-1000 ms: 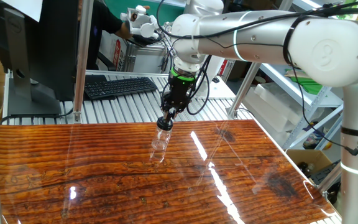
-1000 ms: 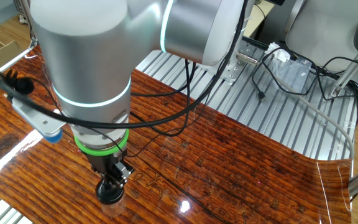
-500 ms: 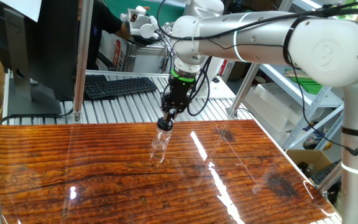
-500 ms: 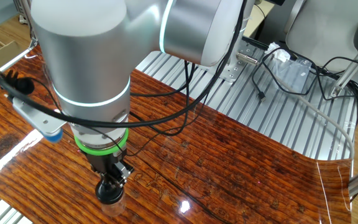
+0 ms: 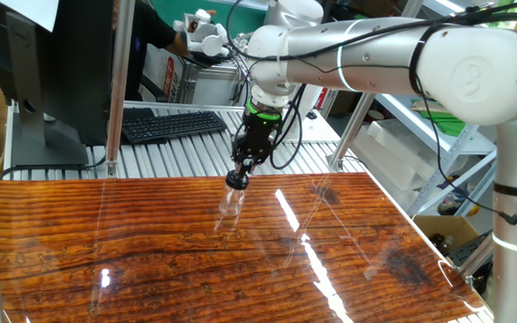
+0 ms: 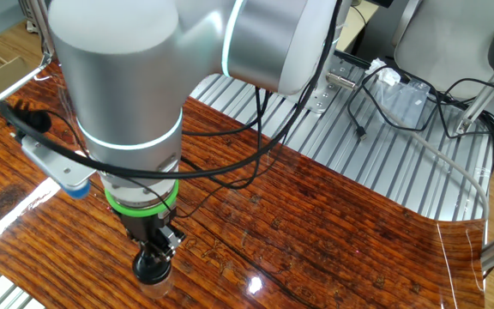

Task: Screw the lid onto the jar

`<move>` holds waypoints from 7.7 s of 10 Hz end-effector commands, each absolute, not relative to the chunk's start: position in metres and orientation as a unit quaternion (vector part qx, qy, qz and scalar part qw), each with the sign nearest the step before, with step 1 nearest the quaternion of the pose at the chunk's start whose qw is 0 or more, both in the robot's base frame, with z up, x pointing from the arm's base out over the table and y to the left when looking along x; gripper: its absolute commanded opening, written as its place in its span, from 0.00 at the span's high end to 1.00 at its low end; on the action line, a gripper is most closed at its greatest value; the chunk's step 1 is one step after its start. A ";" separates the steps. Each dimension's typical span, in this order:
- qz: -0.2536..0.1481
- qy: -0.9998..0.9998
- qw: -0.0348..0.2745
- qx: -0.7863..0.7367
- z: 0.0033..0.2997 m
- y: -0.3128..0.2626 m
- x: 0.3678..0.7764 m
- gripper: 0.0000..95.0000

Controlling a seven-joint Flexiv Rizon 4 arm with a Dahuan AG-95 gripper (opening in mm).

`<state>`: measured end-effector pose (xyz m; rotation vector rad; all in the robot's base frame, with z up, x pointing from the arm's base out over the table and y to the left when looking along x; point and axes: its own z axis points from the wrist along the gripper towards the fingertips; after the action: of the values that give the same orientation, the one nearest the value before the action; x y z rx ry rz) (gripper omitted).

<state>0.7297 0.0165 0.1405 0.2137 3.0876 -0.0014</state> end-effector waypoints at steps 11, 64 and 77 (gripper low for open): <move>-0.005 0.996 0.032 0.083 0.140 0.018 0.727 1.00; -0.012 0.999 0.026 0.030 0.139 0.025 0.740 1.00; -0.003 0.999 0.026 0.034 0.135 0.019 0.737 1.00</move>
<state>0.7353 0.0183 0.1354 0.1099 3.0761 0.0006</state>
